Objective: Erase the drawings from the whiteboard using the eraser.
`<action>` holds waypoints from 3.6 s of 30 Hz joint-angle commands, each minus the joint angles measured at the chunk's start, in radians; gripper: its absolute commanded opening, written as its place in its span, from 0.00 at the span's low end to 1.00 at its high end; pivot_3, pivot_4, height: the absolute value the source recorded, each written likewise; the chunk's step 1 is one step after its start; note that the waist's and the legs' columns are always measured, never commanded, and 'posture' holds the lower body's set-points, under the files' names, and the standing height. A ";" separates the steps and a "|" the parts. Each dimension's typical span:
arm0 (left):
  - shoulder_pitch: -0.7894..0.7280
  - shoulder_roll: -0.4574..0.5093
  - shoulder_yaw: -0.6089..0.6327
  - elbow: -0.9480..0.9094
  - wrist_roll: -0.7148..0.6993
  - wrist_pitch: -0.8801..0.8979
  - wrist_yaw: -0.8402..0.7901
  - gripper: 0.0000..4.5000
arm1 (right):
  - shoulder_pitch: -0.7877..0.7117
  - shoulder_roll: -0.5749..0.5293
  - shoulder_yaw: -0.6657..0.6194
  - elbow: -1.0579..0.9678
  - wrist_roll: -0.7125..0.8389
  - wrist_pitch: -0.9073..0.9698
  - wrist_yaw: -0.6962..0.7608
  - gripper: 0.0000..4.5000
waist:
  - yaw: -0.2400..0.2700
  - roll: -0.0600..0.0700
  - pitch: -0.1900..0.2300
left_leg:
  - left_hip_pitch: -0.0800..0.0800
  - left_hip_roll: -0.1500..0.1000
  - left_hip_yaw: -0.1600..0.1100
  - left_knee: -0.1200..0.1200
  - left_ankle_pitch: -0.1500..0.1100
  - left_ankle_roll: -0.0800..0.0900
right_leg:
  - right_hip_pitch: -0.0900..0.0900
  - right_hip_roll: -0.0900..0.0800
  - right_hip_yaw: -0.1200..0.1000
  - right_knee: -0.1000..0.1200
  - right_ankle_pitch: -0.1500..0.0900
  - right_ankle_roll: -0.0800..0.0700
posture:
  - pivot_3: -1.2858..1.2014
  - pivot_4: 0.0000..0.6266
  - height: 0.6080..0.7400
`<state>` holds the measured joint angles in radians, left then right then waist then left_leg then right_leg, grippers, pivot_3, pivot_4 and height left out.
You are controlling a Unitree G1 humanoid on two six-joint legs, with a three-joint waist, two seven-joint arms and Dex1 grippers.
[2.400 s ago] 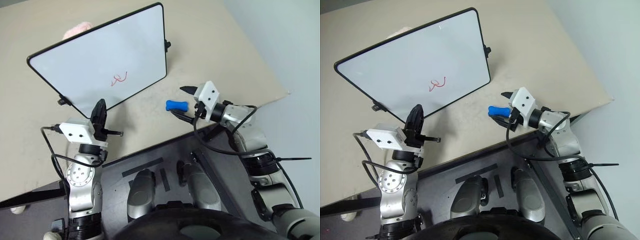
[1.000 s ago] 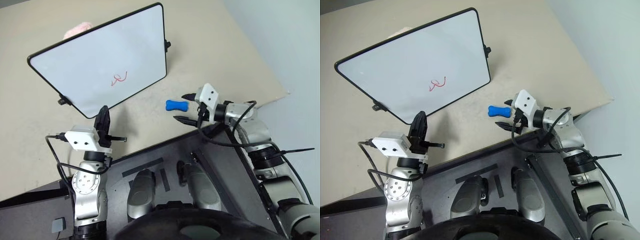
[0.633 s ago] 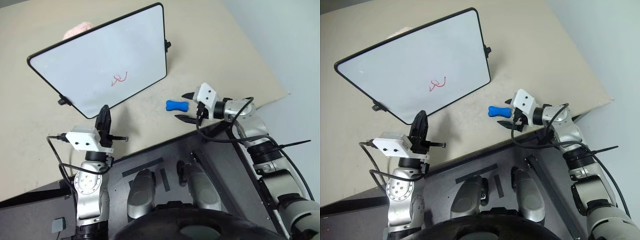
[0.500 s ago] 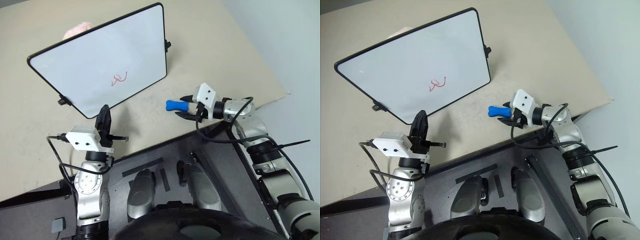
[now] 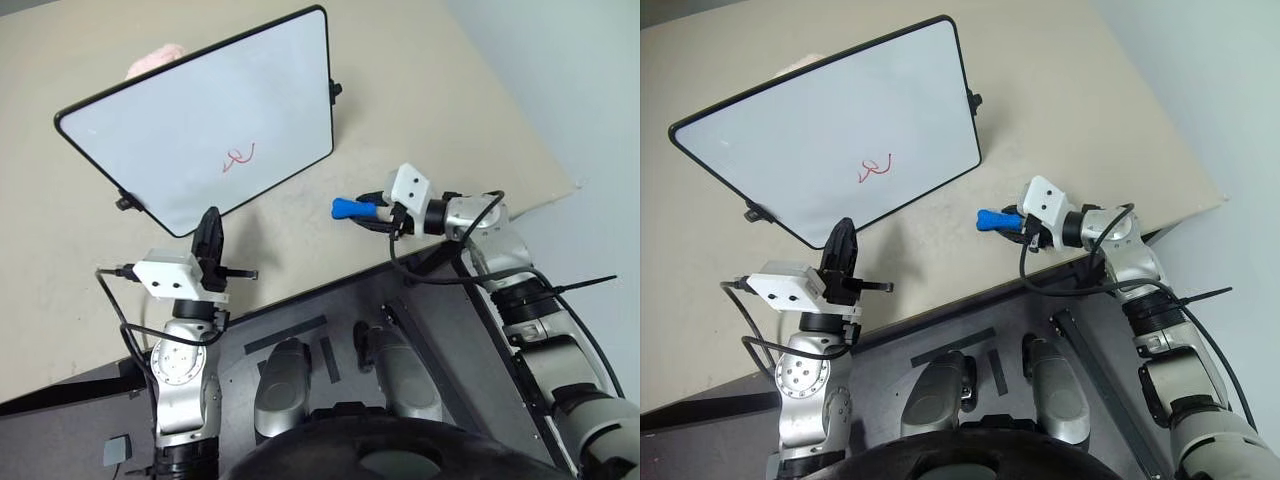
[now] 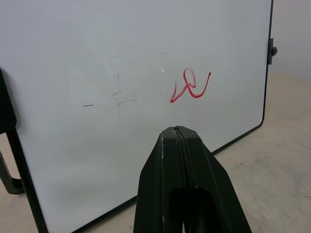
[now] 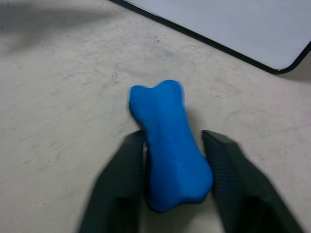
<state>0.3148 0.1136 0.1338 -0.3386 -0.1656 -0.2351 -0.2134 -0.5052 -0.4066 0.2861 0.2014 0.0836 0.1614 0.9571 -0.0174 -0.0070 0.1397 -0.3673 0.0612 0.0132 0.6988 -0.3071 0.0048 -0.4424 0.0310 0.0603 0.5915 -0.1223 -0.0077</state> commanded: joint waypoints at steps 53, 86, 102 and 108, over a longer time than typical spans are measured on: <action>-0.002 0.004 0.008 0.006 0.001 -0.041 0.008 0.00 | -0.748 0.264 0.373 0.924 -0.966 -0.987 -1.297 0.17 | -0.011 0.001 0.001 | -0.014 0.003 0.000 0.000 -0.004 0.001 | -0.020 0.000 -0.004 0.002 0.006 -0.006 | 0.52 0.24 1.00; -0.029 0.006 0.008 0.027 -0.001 -0.044 0.002 0.00 | -0.729 0.376 0.462 0.957 -0.993 -0.988 -1.286 0.17 | -0.017 0.001 0.000 | -0.015 0.002 0.000 0.001 -0.004 0.001 | -0.025 0.000 -0.006 0.000 0.014 -0.008 | 0.52 0.24 1.00; -0.025 0.009 0.012 0.020 0.000 -0.046 0.002 0.00 | -0.740 0.387 0.442 0.962 -0.981 -0.949 -1.326 0.17 | -0.011 0.001 0.000 | -0.016 0.002 0.000 0.002 -0.004 0.001 | -0.025 0.000 -0.006 -0.001 0.014 -0.008 | 0.52 0.24 1.00; -0.024 0.012 0.012 0.018 -0.002 -0.043 0.001 0.00 | -0.766 0.367 0.419 0.945 -0.967 -0.947 -1.350 0.17 | -0.013 0.001 0.000 | -0.015 0.002 0.000 0.002 -0.004 0.001 | -0.025 0.000 -0.006 -0.001 0.015 -0.009 | 0.52 0.24 1.00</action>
<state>0.2873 0.1195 0.1401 -0.2958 -0.1661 -0.2619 -0.2124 -1.2494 -0.0417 0.7432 1.1664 -0.9158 -0.8145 -0.3669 -0.0303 -0.0064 0.1401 -0.3824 0.0636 0.0133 0.7006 -0.3112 0.0060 -0.4674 0.0309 0.0537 0.5910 -0.1067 -0.0164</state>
